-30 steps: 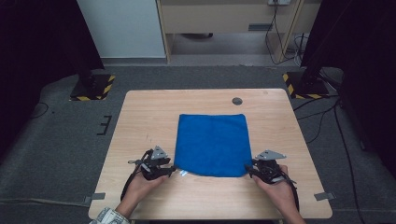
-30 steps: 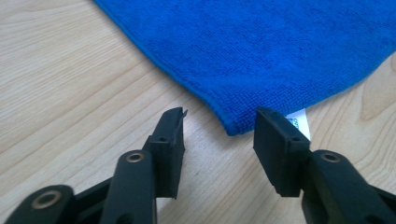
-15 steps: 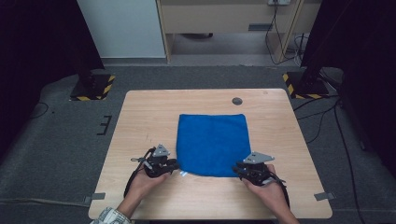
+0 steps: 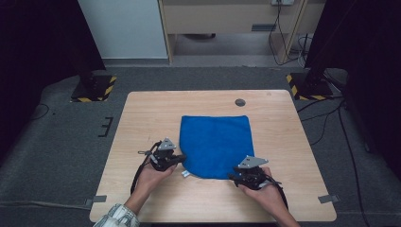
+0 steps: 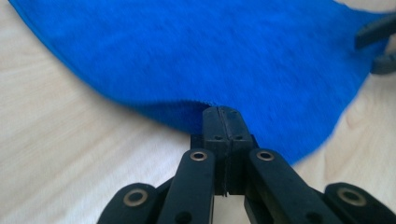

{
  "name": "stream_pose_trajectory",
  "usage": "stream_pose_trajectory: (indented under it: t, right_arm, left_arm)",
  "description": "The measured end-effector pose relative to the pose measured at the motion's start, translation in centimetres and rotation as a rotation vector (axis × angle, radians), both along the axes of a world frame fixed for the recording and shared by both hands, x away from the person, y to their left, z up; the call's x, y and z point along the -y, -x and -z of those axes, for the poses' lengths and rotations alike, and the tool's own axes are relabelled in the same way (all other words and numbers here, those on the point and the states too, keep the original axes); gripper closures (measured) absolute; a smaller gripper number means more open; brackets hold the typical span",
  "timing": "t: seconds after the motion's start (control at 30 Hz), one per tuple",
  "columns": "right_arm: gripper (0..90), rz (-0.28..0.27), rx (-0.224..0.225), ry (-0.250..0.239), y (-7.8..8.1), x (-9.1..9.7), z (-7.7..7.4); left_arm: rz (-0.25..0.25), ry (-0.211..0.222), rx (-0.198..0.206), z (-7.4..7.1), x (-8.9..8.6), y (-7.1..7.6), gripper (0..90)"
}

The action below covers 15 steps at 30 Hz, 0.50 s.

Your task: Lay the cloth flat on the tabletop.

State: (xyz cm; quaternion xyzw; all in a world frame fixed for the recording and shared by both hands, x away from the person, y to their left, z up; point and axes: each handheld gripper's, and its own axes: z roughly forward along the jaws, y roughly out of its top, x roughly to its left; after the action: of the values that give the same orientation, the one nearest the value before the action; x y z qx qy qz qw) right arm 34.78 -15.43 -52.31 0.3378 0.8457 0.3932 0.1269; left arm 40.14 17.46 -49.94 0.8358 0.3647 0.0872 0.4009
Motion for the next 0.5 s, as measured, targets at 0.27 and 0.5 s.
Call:
stream_pose_trajectory:
  t: [0.27, 0.5]
  right_arm:
    - [55.9, 0.021, -0.011, 0.013, -0.2, 0.2, 0.2]
    - [55.9, 0.067, -0.013, 0.019, -0.6, 1.0, 0.2]
  left_arm:
    - [-0.048, -0.04, -0.027, 0.4, 2.9, -3.4, 89.8]
    - [-0.051, -0.073, 0.004, 1.2, 4.4, -4.2, 79.7]
